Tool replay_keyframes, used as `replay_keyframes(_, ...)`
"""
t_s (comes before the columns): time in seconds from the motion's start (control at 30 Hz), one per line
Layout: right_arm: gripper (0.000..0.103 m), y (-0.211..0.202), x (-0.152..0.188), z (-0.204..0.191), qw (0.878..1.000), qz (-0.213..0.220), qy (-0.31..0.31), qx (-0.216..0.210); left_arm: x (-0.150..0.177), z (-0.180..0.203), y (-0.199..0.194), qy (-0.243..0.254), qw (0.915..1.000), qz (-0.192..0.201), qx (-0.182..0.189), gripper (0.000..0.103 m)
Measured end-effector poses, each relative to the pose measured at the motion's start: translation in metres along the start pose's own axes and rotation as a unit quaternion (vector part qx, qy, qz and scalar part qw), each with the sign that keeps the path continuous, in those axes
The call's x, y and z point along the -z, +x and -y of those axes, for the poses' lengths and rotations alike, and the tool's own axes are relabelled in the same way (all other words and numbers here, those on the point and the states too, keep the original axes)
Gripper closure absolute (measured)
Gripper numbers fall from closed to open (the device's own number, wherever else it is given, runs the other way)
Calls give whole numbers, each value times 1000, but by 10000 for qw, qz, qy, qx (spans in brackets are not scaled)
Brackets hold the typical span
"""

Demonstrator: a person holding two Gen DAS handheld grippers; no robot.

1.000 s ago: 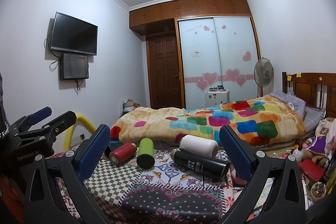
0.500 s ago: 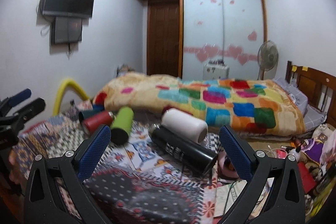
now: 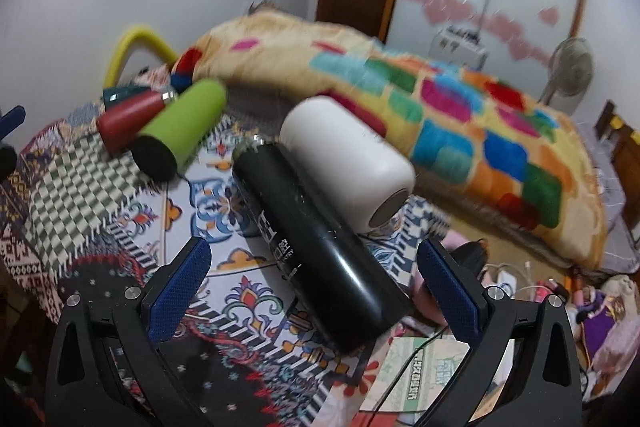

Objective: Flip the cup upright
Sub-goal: 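Move the right gripper down onto the black thermos and close on it, then lift the black thermos with the right gripper toward the left gripper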

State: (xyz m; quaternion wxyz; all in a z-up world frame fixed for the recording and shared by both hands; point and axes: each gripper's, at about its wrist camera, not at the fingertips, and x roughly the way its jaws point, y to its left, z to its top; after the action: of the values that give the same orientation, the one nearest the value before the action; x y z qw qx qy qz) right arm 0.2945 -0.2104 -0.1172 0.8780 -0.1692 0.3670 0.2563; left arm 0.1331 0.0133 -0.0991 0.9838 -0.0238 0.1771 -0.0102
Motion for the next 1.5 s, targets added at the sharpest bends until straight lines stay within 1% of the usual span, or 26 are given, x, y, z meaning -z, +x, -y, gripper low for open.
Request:
replay_keyframes(0.17, 2, 35, -13, 4, 9959, -755, -220, -441, 12, 6, 15, 69, 9998, -161, 77, 0)
replay_keyframes(0.23, 8, 48, -17, 2, 9927, -1021, -283, -571, 16, 8, 18, 115, 9997, -218, 75, 0)
replay_keyframes(0.4, 10, 66, -23, 2, 9848, -1549, -468, -626, 23, 8, 25, 137, 9994, -311, 103, 0)
replay_keyframes(0.5, 11, 74, -24, -1, 9807, -1771, -547, -618, 26, 6, 29, 117, 9993, -332, 94, 0)
replay_keyframes(0.6, 13, 79, -23, -4, 9779, -1893, -646, -606, 28, 2, 35, 35, 9992, -384, 87, 0)
replay_keyframes(0.67, 18, 82, -26, -6, 9762, -1956, -678, -643, 29, -1, 37, -12, 9991, -418, 82, 0)
replay_keyframes(0.73, 29, 87, -27, -9, 9744, -2018, -662, -737, 31, -4, 39, -87, 9989, -450, 74, 0)
replay_keyframes(0.83, 38, 96, -24, -15, 9722, -2114, -565, -834, 32, -8, 43, -158, 9986, -497, 59, 0)
replay_keyframes(0.9, 41, 98, -24, -20, 9741, -2061, -556, -747, 33, -9, 43, -188, 9985, -518, 51, 0)
replay_keyframes(1.13, 41, 96, -22, -31, 9769, -1973, -489, -654, 35, -12, 40, -154, 9986, -511, -58, 0)
replay_keyframes(1.27, 41, 82, -10, -37, 9779, -1914, -453, -709, 34, -14, 38, -200, 9985, -510, -86, 0)
replay_keyframes(1.33, 41, 73, -9, -41, 9787, -1872, -531, -658, 33, -16, 36, -202, 9985, -492, -118, 0)
replay_keyframes(1.5, 41, 48, -6, -56, 9798, -1755, -669, -680, 28, -20, 28, -247, 9985, -449, -177, 0)
